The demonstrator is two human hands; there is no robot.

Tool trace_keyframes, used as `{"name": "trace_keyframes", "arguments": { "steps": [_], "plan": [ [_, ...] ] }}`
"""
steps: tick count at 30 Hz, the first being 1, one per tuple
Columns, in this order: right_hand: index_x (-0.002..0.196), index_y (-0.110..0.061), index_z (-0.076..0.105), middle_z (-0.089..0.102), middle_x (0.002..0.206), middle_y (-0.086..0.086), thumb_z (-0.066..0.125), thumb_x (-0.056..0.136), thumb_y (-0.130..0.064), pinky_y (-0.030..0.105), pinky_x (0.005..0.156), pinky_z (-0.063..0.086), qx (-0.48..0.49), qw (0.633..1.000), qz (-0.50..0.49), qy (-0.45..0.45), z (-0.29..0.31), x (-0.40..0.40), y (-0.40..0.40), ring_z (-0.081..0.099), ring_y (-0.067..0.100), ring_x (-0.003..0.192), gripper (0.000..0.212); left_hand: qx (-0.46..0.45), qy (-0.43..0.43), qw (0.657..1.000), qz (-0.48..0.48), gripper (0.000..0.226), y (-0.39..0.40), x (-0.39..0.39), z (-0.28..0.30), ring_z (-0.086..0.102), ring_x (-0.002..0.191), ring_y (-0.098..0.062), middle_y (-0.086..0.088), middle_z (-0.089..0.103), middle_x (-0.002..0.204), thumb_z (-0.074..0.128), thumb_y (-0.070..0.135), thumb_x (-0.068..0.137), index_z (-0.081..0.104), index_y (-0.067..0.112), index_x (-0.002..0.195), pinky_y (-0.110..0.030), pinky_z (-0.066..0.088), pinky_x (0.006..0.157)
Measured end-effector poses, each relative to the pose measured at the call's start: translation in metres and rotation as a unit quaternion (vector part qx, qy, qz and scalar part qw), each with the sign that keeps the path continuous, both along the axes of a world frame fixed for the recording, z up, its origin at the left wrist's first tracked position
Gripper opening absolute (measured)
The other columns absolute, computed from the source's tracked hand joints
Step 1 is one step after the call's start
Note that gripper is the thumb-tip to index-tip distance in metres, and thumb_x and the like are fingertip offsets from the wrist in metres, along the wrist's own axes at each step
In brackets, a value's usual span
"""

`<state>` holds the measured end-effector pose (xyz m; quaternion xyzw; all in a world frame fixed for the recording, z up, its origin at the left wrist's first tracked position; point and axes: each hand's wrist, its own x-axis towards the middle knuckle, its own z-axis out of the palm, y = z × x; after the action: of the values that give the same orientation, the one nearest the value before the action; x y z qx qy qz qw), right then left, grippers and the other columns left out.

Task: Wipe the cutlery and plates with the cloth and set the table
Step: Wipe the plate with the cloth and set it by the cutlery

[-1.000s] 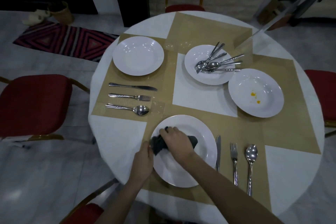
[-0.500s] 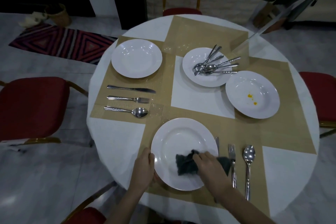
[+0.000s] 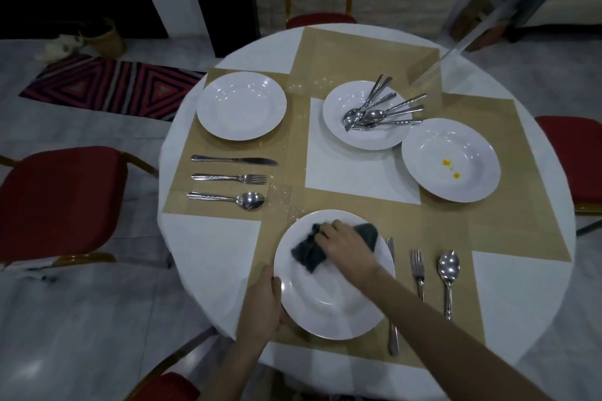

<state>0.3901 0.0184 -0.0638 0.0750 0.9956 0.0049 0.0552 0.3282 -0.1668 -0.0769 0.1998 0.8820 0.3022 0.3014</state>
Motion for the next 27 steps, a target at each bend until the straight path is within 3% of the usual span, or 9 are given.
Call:
{"name": "trace_keyframes", "arguments": {
  "steps": [3, 4, 7, 13, 16, 18, 20, 27],
  "plan": [
    [0.107, -0.015, 0.068, 0.065, 0.106, 0.003, 0.072, 0.076, -0.009, 0.034, 0.079, 0.051, 0.026, 0.999, -0.004, -0.039, 0.001, 0.019, 0.026, 0.061, 0.024, 0.089, 0.032, -0.004, -0.002, 1.0, 0.018, 0.011, 0.003, 0.004, -0.003, 0.056, 0.089, -0.009, 0.004, 0.057, 0.099, 0.036, 0.024, 0.103, 0.046, 0.02, 0.102, -0.019, 0.044, 0.077],
    [0.108, -0.014, 0.068, 0.065, 0.107, 0.004, 0.075, 0.073, -0.008, 0.035, 0.08, 0.052, 0.023, 0.999, -0.016, -0.039, 0.002, 0.029, 0.029, 0.061, 0.024, 0.09, 0.036, -0.007, 0.001, 1.0, 0.026, 0.009, 0.004, 0.005, -0.002, 0.056, 0.088, -0.009, 0.005, 0.056, 0.097, 0.037, 0.024, 0.102, 0.045, 0.021, 0.1, -0.021, 0.046, 0.077],
    [0.088, -0.014, 0.074, 0.069, 0.085, 0.002, 0.091, 0.046, -0.008, 0.032, 0.065, 0.056, 0.0, 0.998, -0.059, -0.02, 0.002, 0.06, 0.024, 0.064, 0.021, 0.072, 0.045, 0.002, 0.004, 0.999, 0.043, 0.011, 0.006, 0.008, -0.001, 0.063, 0.083, -0.02, -0.002, 0.059, 0.088, 0.039, 0.023, 0.102, 0.046, 0.018, 0.095, -0.033, 0.056, 0.079],
    [0.075, -0.017, 0.076, 0.07, 0.07, -0.001, 0.093, 0.033, -0.007, 0.025, 0.054, 0.054, -0.109, 0.99, -0.087, -0.023, -0.001, 0.089, -0.019, 0.064, 0.016, 0.061, 0.046, 0.015, 0.019, 0.999, 0.045, 0.013, 0.006, 0.008, -0.003, 0.057, 0.078, -0.016, 0.0, 0.056, 0.084, 0.04, 0.018, 0.101, 0.046, 0.015, 0.091, -0.025, 0.048, 0.072],
    [0.089, -0.013, 0.077, 0.074, 0.083, 0.003, 0.089, 0.049, -0.005, 0.027, 0.067, 0.058, -0.174, 0.983, -0.056, -0.016, -0.009, 0.076, -0.05, 0.067, 0.019, 0.072, 0.043, 0.007, 0.017, 0.999, 0.041, 0.016, 0.006, 0.008, -0.006, 0.055, 0.072, -0.015, -0.002, 0.054, 0.079, 0.039, 0.017, 0.102, 0.045, 0.014, 0.087, -0.024, 0.045, 0.066],
    [0.107, -0.009, 0.071, 0.071, 0.106, 0.009, 0.074, 0.077, -0.009, 0.033, 0.089, 0.052, -0.187, 0.98, -0.063, -0.034, -0.012, 0.056, -0.063, 0.064, 0.024, 0.094, 0.03, 0.0, 0.006, 0.999, 0.043, 0.019, 0.007, 0.006, -0.006, 0.052, 0.068, -0.015, -0.003, 0.052, 0.075, 0.039, 0.018, 0.101, 0.043, 0.015, 0.083, -0.024, 0.042, 0.062],
    [0.117, -0.009, 0.063, 0.064, 0.12, 0.012, 0.055, 0.092, -0.012, 0.036, 0.101, 0.042, -0.146, 0.986, -0.057, -0.057, -0.018, 0.038, -0.066, 0.056, 0.027, 0.107, 0.026, -0.01, 0.0, 0.999, 0.045, 0.021, 0.006, 0.004, -0.005, 0.05, 0.064, -0.016, -0.005, 0.051, 0.071, 0.04, 0.018, 0.101, 0.041, 0.016, 0.08, -0.025, 0.038, 0.057],
    [0.127, -0.007, 0.047, 0.049, 0.131, 0.014, 0.044, 0.092, -0.001, 0.041, 0.098, 0.035, -0.005, 0.994, -0.086, -0.069, -0.009, 0.037, -0.003, 0.046, 0.033, 0.115, 0.035, -0.015, -0.022, 0.999, 0.037, 0.019, 0.001, 0.002, 0.001, 0.053, 0.068, -0.013, -0.003, 0.055, 0.075, 0.04, 0.019, 0.101, 0.046, 0.013, 0.084, -0.021, 0.038, 0.056]
  ]
}}
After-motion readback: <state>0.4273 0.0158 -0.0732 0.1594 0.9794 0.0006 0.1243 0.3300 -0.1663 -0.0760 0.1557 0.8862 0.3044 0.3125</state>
